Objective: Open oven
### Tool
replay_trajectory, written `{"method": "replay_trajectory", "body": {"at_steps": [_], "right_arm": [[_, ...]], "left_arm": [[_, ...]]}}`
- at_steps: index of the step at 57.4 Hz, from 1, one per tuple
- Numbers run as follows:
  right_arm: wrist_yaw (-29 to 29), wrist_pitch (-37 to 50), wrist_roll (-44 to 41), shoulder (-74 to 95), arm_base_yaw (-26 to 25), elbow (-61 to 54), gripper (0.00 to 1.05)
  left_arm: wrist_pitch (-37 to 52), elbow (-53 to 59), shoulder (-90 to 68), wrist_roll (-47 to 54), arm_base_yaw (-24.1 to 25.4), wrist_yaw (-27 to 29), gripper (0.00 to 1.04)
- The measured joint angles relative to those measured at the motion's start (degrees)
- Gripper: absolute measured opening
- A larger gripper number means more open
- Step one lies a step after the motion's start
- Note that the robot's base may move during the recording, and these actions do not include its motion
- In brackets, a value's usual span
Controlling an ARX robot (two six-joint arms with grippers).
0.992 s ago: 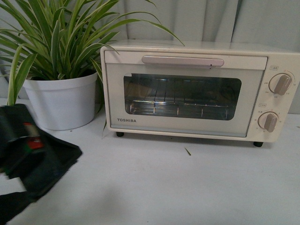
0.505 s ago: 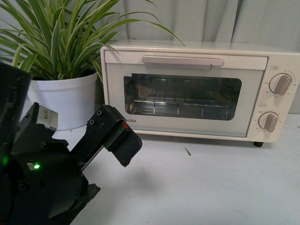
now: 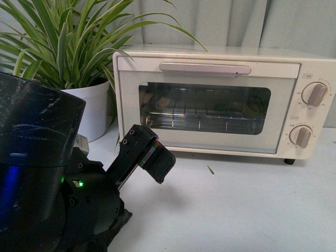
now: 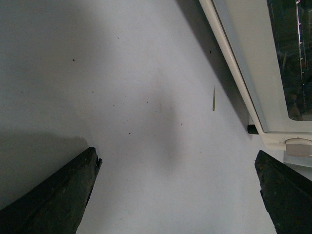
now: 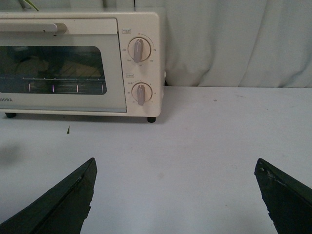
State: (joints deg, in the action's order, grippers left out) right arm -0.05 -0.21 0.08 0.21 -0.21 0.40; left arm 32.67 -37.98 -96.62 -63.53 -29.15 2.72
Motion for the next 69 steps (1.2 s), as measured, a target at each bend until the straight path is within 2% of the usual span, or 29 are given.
{"method": "replay_trajectory", "body": {"at_steps": [7, 9, 13, 16, 30, 36, 43, 49, 69], "right_arm": [[0.0, 0.0, 0.0, 0.0, 0.0, 0.0, 0.95], [-1.79, -0.57, 0.52, 0.37, -0.44, 0.13, 0.95], [-14.29, -4.79, 3.32, 5.25, -2.91, 2.54, 0.95], [-15.41, -3.63, 3.98, 9.62, -2.23, 3.8, 0.95], [-5.51, 11.41, 5.9, 31.89, 8.09, 15.02, 0.95], [-1.7, 14.45, 8.09, 42.16, 11.93, 22.45, 0.95], [3.04, 10.54, 13.29, 59.84, 16.87, 37.16, 0.95], [6.16, 5.29, 17.94, 71.04, 19.02, 48.44, 0.95], [10.93, -0.52, 23.78, 82.6, 20.96, 62.51, 0.95]], "left_arm": [[0.26, -0.59, -0.63, -0.66, 0.46, -0.2, 0.98], [0.39, -0.66, -0.76, -0.87, 0.63, -0.37, 0.98], [0.39, -0.83, -1.01, -1.25, 1.27, -0.46, 0.98], [0.48, -0.83, -1.07, -1.33, 1.44, -0.74, 0.98], [1.07, -0.85, -1.36, -2.14, 2.51, -1.14, 0.98], [1.14, -0.85, -1.36, -2.38, 2.62, -1.25, 0.98], [1.14, -0.85, -1.36, -2.64, 2.67, -1.27, 0.98], [1.14, -0.85, -1.36, -2.62, 2.67, -1.25, 0.98], [1.14, -0.83, -1.29, -2.69, 2.71, -1.27, 0.98]]}}
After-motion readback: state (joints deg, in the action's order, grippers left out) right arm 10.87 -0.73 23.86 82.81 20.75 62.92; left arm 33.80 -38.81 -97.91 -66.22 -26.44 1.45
